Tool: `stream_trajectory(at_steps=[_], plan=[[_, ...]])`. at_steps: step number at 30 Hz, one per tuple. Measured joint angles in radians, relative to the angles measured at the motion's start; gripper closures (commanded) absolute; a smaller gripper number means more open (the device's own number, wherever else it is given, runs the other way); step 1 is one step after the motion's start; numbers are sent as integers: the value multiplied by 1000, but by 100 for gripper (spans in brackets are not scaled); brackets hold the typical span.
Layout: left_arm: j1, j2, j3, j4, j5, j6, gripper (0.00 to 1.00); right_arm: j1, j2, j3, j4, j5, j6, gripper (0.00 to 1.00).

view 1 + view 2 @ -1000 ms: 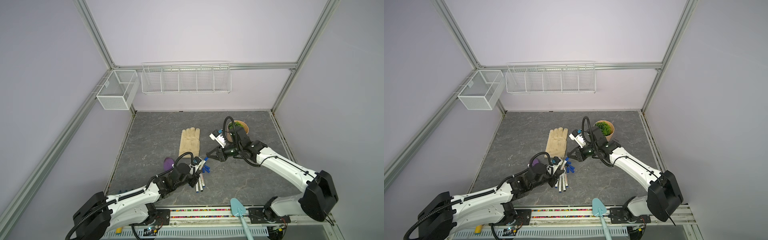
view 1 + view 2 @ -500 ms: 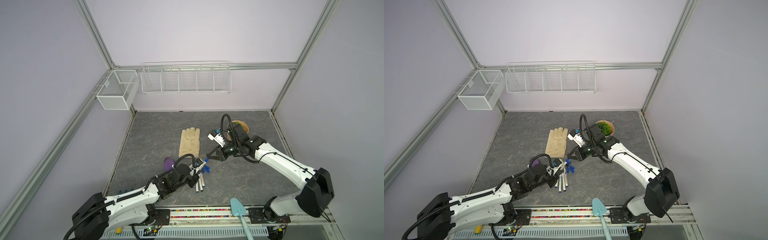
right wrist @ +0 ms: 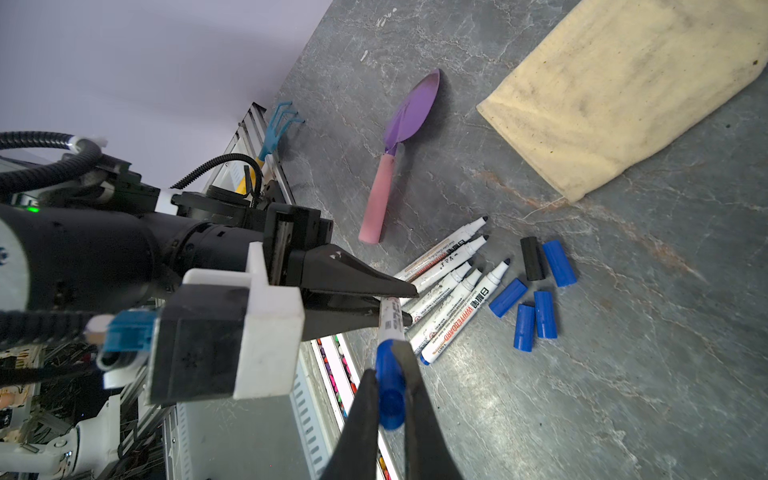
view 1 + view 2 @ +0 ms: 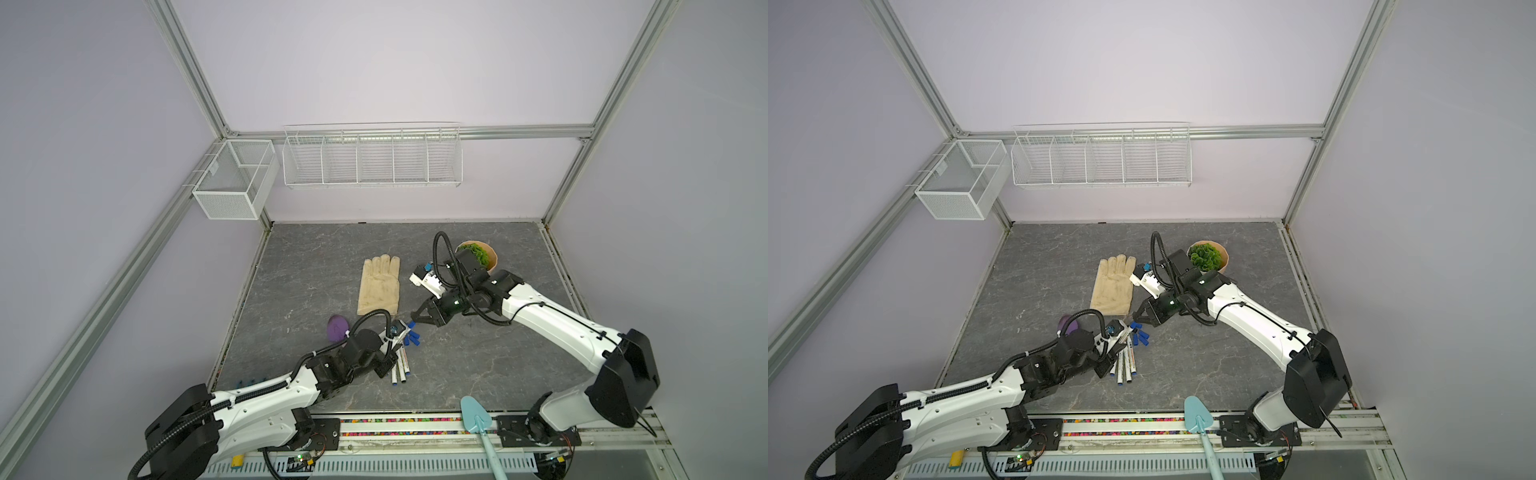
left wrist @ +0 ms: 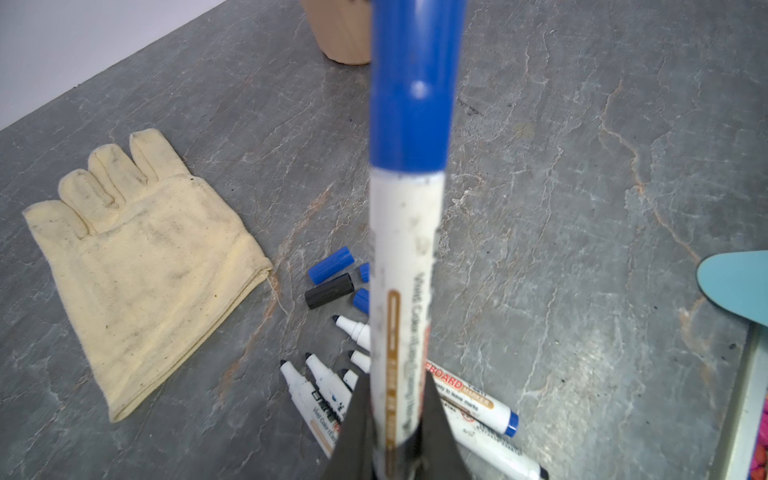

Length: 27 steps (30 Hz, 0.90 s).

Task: Insert the pens into the pen caps
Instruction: 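Press the blue cap onto the marker held upright by the left gripper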

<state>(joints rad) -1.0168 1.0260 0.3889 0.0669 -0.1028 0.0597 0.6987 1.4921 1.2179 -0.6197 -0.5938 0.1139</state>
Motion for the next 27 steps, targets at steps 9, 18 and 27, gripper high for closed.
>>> stream_trajectory(at_steps=[9,18,27], plan=[[0,-21,-24,16,10,-60,100,9,16,-13,57,-21,26,90],[1,-5,-53,8,-6,-116,100,36,74,-37,122,-8,39,91],[1,21,-53,61,-29,-168,100,-6,68,-77,201,-36,96,90]])
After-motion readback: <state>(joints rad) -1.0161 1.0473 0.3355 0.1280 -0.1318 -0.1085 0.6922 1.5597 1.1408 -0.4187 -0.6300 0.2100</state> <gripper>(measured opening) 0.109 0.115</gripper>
